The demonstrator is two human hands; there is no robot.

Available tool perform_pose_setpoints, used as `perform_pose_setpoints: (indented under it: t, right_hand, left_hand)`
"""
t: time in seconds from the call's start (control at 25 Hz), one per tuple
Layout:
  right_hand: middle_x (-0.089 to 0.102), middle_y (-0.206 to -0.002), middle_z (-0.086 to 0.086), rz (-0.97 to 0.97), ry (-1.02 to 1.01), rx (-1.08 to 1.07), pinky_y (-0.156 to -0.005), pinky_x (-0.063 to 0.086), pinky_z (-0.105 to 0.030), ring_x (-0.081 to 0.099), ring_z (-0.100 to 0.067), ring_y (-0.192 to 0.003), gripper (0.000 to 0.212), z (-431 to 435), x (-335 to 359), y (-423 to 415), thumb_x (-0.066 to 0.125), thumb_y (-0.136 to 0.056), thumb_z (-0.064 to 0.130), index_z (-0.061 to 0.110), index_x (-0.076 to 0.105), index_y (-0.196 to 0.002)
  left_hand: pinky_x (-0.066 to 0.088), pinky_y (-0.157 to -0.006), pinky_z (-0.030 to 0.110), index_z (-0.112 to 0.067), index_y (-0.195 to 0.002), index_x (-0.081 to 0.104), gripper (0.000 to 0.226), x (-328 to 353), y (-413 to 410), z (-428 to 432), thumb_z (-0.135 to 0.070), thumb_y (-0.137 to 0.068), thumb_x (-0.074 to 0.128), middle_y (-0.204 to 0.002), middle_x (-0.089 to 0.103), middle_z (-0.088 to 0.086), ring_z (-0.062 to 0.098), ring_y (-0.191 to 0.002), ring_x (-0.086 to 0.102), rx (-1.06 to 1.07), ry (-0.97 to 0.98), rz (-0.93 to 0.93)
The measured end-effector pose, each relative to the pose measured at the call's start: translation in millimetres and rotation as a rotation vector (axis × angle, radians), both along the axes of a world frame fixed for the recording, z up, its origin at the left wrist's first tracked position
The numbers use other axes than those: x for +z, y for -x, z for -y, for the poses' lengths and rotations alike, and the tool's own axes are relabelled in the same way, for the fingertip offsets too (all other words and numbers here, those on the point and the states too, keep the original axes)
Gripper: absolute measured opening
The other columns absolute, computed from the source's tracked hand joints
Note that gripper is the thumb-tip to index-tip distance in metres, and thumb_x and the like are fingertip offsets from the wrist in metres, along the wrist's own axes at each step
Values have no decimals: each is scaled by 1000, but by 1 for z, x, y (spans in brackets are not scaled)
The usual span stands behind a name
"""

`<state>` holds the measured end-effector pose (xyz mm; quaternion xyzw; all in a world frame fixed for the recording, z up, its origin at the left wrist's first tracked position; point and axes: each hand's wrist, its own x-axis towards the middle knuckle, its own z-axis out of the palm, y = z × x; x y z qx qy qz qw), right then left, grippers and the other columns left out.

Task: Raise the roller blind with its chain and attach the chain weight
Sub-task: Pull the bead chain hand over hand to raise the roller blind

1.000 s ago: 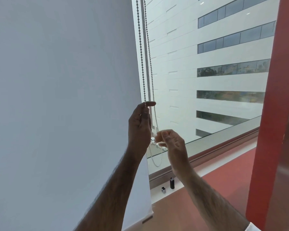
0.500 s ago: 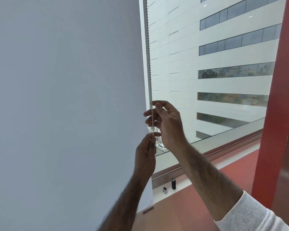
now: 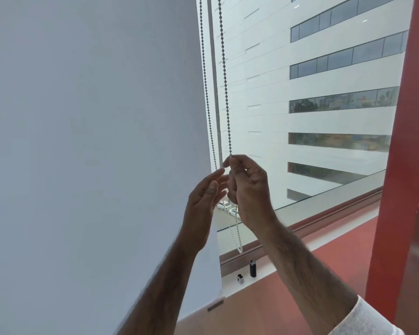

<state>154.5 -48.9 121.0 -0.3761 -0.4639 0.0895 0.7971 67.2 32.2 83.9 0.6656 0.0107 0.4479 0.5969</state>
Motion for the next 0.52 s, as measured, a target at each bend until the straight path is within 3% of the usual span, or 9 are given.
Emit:
perform_pose_setpoints:
  t: [0.16, 0.32, 0.44, 0.52]
  right_hand:
    - [35, -52, 1, -87, 92, 47, -43, 22, -21, 27, -9, -41, 23, -2, -43, 7, 50, -107, 15, 16, 73, -102]
    - [38, -54, -1, -96, 128, 35, -42, 23, -21, 27, -12, -43, 25, 1, -59, 5, 51, -106, 14, 19, 73, -95]
    - [43, -52, 5, -84, 116, 33, -40, 25, -19, 31, -7, -41, 22, 5, -55, 5, 51, -106, 14, 12, 71, -100]
    - [46, -53, 7, -100, 118, 56, -40, 28, -17, 34, -3, -41, 21, 4, -55, 5, 51, -105, 16, 7, 70, -102]
  left_hand:
    - [55, -106, 42, -10, -141, 59, 36, 36, 1, 13, -11, -112, 38, -130, 74, 12, 30, -121, 71, -61, 2, 59]
    - [56, -94, 49, -20, -141, 59, 36, 53, -3, 26, -16, -113, 36, -121, 77, 10, 33, -107, 77, -75, -40, -20]
    - [57, -69, 34, -20, -139, 60, 35, 63, -9, 32, -21, -113, 38, -100, 77, 6, 29, -84, 76, -82, 5, 6]
    - [42, -46, 23, -20, -135, 63, 33, 62, -20, 31, -21, -113, 39, -75, 63, 4, 21, -58, 60, -47, 15, 54]
